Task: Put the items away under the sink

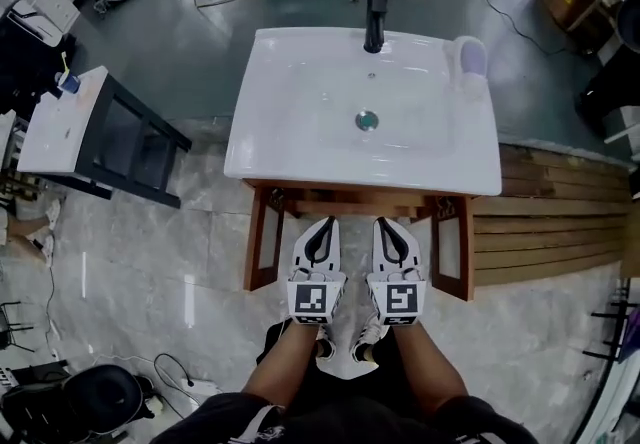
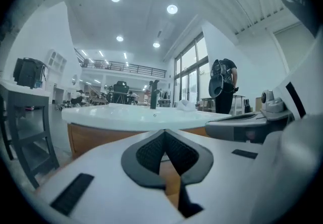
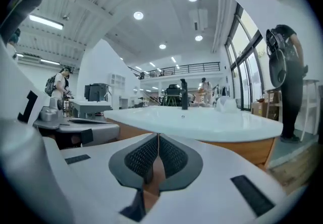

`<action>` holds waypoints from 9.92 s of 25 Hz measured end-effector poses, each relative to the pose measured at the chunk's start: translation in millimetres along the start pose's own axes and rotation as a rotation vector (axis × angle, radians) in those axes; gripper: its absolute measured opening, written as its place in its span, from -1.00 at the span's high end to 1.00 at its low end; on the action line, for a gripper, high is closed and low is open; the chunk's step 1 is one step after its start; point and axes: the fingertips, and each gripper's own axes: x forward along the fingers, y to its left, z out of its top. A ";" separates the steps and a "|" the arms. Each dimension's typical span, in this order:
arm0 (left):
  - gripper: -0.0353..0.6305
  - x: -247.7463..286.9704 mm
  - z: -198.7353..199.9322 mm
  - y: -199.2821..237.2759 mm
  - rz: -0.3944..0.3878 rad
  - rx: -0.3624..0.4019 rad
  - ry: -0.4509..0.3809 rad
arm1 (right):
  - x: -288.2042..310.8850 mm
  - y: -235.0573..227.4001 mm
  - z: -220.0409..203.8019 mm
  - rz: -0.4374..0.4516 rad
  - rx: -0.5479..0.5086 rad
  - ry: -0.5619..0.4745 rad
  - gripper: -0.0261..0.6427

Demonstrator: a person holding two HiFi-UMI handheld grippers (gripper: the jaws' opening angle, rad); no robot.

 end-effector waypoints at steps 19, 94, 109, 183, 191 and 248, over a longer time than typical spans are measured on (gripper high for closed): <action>0.87 -29.2 225.2 -100.5 -0.072 0.091 -0.001 | -125.6 -77.0 211.0 -0.004 -0.045 -0.044 0.85; 0.87 331.2 276.7 -23.1 -0.236 0.022 0.033 | 181.8 -299.4 234.9 -0.139 0.031 0.102 0.84; 0.87 358.2 240.6 -53.0 -0.247 -0.010 0.118 | 214.2 -373.3 145.1 -0.228 0.145 0.341 -0.29; 0.88 197.2 218.0 -8.2 -0.300 -0.046 0.138 | 112.4 -222.9 155.2 -0.182 0.238 0.446 -0.47; 0.87 139.6 212.5 2.2 -0.293 -0.053 0.136 | 63.1 -169.8 155.2 -0.167 0.217 0.443 -0.47; 0.87 -158.1 174.8 -106.1 -0.121 -0.066 0.104 | -207.4 -6.7 102.7 0.017 0.179 0.308 -0.47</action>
